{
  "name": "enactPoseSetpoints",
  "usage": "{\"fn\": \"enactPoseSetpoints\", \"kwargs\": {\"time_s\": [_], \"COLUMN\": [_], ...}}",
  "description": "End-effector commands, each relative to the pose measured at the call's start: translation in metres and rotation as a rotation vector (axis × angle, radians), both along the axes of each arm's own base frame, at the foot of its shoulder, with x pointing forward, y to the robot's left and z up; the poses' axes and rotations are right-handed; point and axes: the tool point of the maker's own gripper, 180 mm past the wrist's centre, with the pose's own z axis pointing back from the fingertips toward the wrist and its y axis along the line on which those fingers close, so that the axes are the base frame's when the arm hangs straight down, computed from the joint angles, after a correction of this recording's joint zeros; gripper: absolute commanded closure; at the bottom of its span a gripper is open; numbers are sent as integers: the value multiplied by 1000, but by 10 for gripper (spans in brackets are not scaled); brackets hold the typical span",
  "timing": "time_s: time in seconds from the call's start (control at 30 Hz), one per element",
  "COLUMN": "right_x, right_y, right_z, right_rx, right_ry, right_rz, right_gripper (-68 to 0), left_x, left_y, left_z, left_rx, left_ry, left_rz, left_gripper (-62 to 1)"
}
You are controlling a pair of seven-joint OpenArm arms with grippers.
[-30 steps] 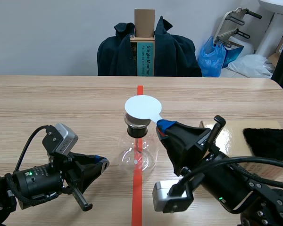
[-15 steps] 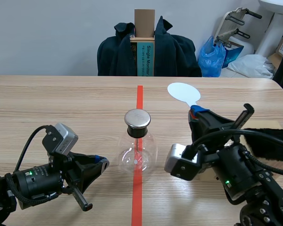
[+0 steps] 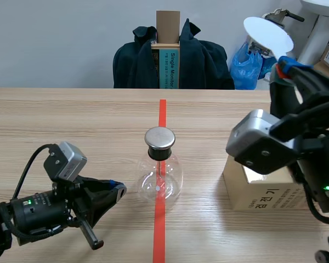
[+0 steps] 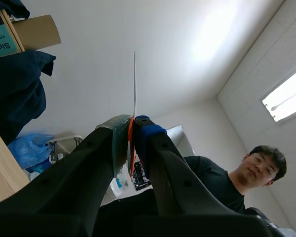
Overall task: Do the electroscope experiment.
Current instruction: 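Move the plate toward and away from the electroscope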
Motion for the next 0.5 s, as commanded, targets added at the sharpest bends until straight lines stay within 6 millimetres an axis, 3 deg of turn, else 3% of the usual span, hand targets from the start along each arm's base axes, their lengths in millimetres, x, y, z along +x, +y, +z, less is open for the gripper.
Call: {"fn": "enactPoseSetpoints", "kwargs": {"time_s": [0.0,0.2,0.47], "right_x": [-6,-25,-44], "right_y": [-4,-13,-26], "right_z": [12,39,57], "right_rx": [-1,9,15], "right_ry": [-29,-60,-57], "right_rz": [-4,-29,-64], "right_gripper": [-6,-6,-7], "left_x": [-1,-25,-53], "left_y": [4,17,31], "left_z": [20,55,106], "left_rx": [-28,3,50], "left_ry": [-52,-123,-213], "left_rz": [2,-31,-47], "left_gripper": [-21,-21,-21]}}
